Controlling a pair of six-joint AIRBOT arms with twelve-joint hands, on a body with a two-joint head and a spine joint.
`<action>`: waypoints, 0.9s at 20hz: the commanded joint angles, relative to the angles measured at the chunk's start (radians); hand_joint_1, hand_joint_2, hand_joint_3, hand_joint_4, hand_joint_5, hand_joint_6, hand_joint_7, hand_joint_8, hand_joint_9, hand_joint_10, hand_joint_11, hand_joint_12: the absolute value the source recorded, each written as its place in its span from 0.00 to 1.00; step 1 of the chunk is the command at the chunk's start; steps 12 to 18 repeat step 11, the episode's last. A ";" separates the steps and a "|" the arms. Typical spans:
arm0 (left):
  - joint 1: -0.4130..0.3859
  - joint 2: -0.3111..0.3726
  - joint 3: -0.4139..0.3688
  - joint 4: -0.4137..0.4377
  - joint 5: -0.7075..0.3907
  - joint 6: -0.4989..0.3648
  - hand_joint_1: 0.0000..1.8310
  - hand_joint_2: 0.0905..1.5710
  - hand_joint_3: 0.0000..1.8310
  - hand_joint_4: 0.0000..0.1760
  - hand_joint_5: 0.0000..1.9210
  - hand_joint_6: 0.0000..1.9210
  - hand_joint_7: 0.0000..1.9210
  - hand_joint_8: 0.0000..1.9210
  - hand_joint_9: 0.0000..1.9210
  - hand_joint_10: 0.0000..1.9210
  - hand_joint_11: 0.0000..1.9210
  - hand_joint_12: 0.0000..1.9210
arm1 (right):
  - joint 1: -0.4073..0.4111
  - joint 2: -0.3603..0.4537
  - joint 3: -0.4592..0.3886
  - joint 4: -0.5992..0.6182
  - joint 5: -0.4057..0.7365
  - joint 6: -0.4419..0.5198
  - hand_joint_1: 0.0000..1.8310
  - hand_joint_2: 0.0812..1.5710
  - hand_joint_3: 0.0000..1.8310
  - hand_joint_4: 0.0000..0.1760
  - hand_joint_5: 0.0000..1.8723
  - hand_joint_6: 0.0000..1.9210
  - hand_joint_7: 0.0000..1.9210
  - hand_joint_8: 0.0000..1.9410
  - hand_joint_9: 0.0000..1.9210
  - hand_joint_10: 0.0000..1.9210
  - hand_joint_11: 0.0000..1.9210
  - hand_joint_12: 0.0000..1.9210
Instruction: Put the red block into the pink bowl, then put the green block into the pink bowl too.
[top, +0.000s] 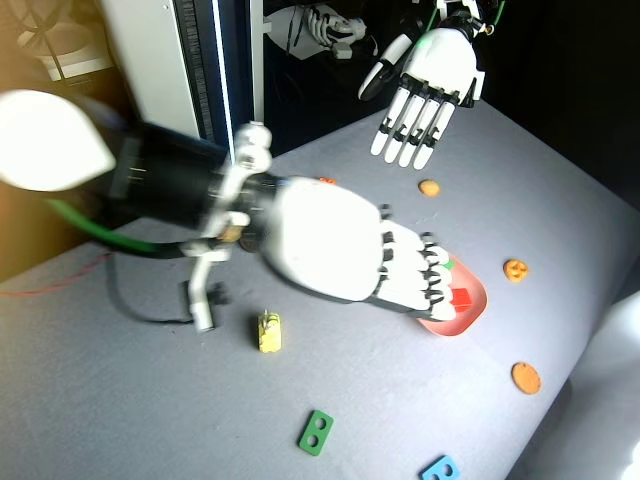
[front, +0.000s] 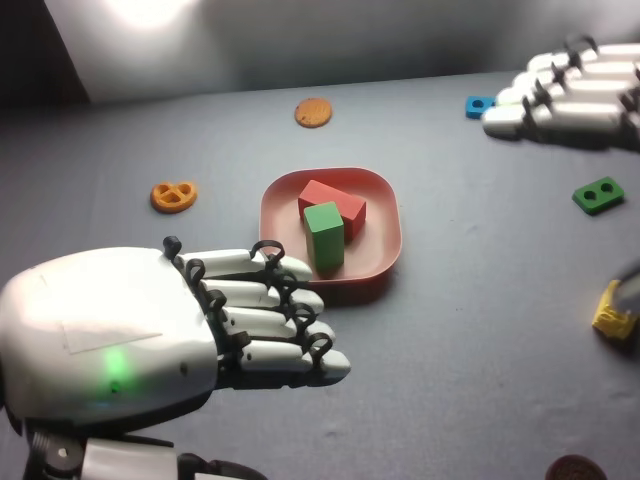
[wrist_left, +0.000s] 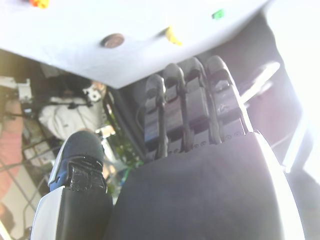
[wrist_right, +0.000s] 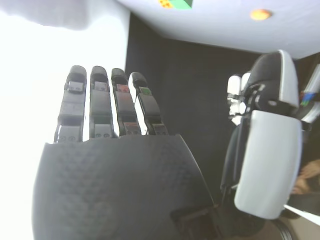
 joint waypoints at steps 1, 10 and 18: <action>-0.012 0.004 -0.001 -0.032 -0.097 -0.008 0.00 0.83 0.00 0.00 0.17 0.00 0.15 0.00 0.11 0.00 0.00 0.12 | 0.011 0.017 0.000 0.011 0.138 0.025 0.32 0.52 0.00 0.00 0.00 0.00 0.00 0.00 0.00 0.00 0.00 0.00; -0.012 0.007 0.002 -0.024 -0.110 -0.012 0.00 0.84 0.00 0.00 0.16 0.00 0.14 0.00 0.10 0.00 0.00 0.13 | -0.022 0.165 -0.109 -0.150 0.183 0.097 0.33 0.49 0.00 0.00 0.00 0.00 0.00 0.00 0.00 0.00 0.00 0.00; -0.012 0.007 0.004 -0.018 -0.110 -0.012 0.00 0.84 0.00 0.00 0.16 0.00 0.14 0.00 0.10 0.00 0.00 0.13 | -0.021 0.180 -0.131 -0.151 0.159 0.092 0.33 0.49 0.00 0.00 0.00 0.00 0.00 0.00 0.00 0.00 0.00 0.00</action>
